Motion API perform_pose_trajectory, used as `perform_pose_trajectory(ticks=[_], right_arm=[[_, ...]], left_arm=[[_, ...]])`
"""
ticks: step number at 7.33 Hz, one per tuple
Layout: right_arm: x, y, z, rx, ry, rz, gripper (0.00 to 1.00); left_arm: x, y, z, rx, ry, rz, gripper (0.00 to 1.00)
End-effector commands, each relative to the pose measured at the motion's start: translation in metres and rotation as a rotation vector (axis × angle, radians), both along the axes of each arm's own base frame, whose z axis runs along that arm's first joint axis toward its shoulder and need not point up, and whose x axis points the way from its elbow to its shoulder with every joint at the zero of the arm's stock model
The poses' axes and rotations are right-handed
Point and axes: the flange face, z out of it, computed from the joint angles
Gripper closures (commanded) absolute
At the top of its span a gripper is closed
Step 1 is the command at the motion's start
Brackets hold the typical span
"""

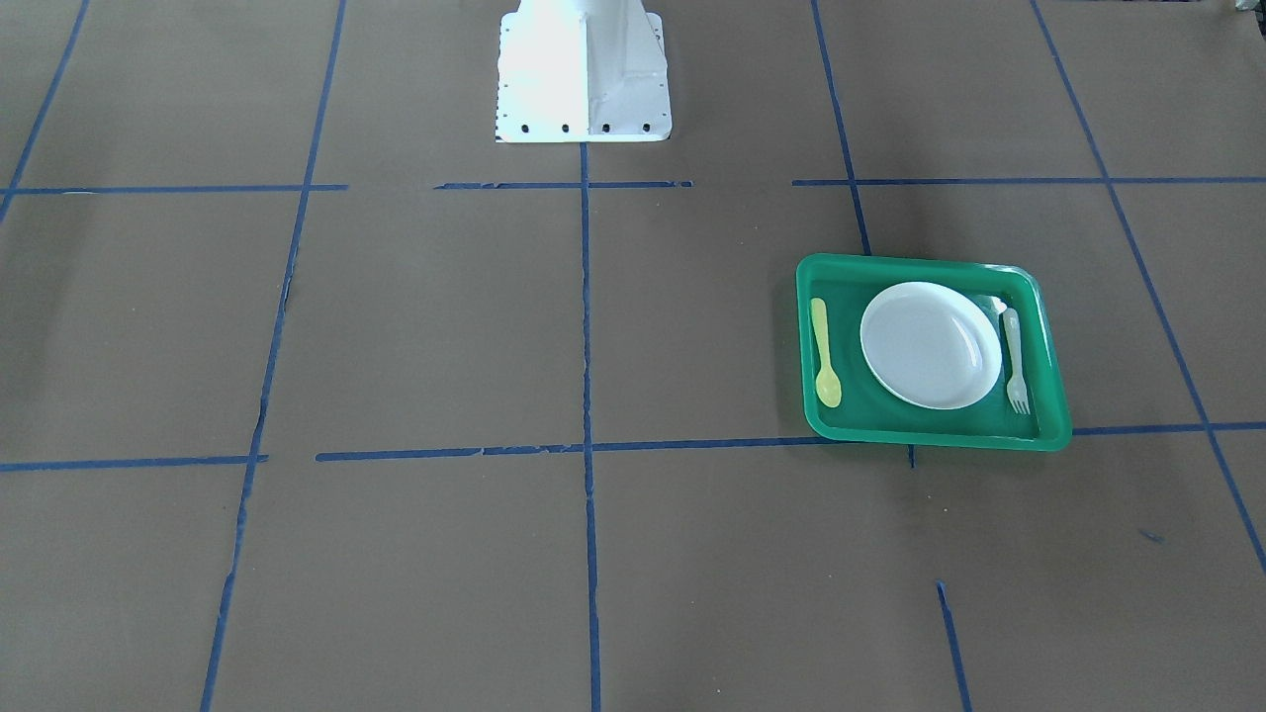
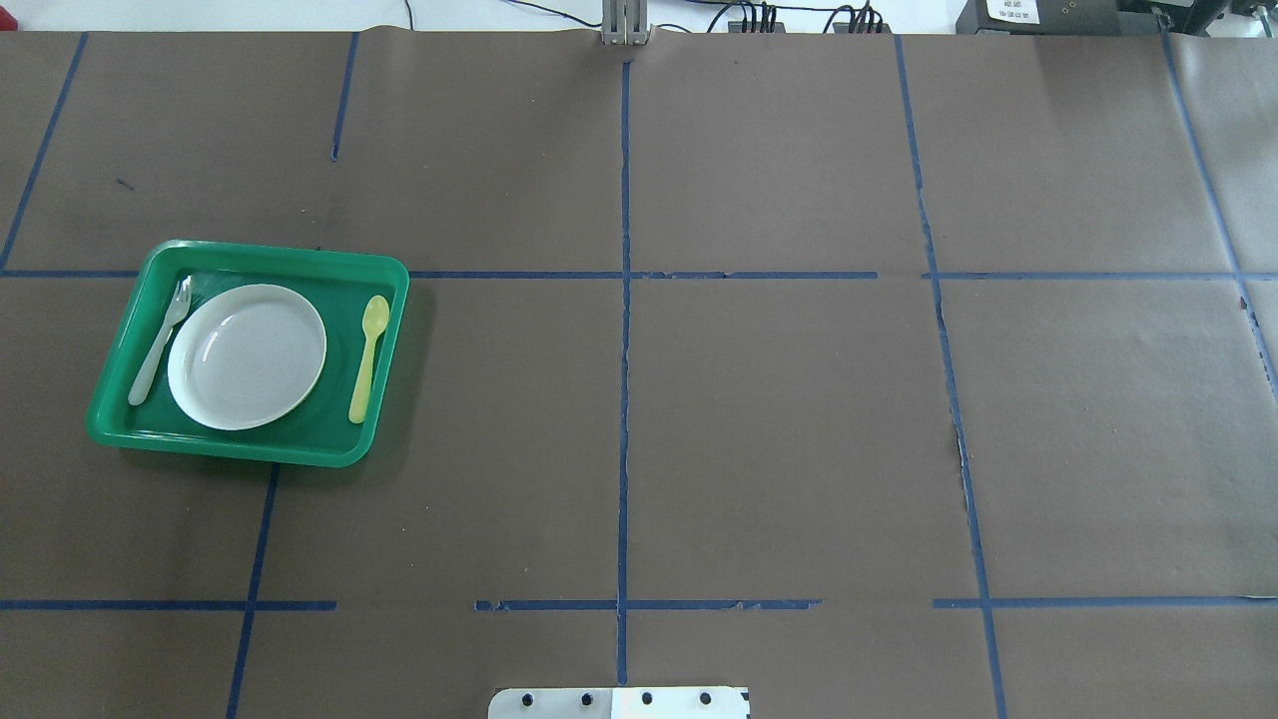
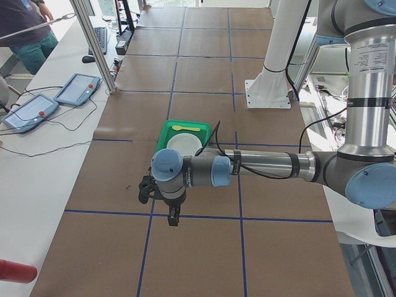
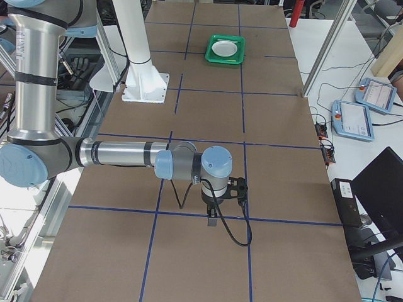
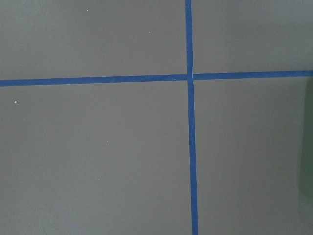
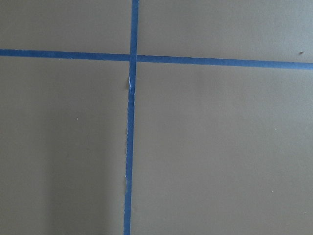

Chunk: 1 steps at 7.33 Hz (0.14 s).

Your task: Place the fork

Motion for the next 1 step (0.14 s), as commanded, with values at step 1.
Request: perform_pose_trajectory(ticks=[1], right_arm=[[0.0000,0.0001,0.0005,-0.001,0.000,0.000,0.00]], left_arm=[[0.0000,0.0003,0.0001,0.000,0.000,0.000,0.00]])
